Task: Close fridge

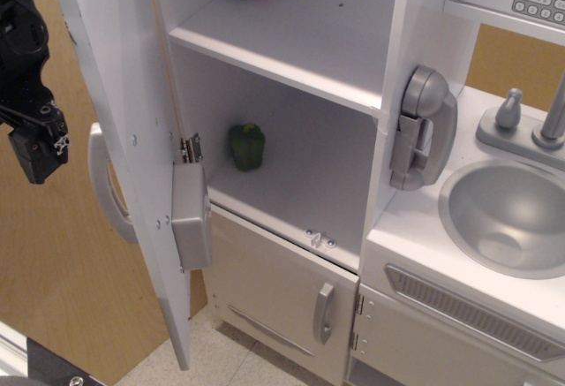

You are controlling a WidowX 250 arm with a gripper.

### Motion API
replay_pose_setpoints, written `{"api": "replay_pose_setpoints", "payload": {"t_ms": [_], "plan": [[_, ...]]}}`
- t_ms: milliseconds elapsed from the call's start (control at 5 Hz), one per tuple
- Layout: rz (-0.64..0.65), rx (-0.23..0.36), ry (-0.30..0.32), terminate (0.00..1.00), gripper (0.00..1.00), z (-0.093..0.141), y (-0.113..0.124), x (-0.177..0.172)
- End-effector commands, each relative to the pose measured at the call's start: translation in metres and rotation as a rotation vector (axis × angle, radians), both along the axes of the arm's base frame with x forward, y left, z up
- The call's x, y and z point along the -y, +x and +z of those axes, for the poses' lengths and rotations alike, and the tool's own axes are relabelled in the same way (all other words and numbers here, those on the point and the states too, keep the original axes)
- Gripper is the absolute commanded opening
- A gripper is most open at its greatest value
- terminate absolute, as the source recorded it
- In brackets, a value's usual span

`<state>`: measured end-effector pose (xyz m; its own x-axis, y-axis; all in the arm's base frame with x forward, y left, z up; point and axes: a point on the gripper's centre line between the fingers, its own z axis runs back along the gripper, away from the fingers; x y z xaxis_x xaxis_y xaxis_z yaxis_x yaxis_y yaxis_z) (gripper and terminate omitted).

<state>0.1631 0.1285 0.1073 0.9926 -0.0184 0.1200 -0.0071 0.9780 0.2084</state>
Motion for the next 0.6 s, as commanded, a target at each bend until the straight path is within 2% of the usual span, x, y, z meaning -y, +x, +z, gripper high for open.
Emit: {"api": "replay_pose_setpoints", "payload": {"t_ms": [0,200,400], "plan": [[0.000,0.000,0.000,0.00,1.00,0.000,0.000,0.000],[-0.061,0.006,0.010,0.00,1.00,-0.007,0.003,-0.014],[-0.060,0.052,0.022,0.00,1.00,-0.008,0.019,-0.023]]}}
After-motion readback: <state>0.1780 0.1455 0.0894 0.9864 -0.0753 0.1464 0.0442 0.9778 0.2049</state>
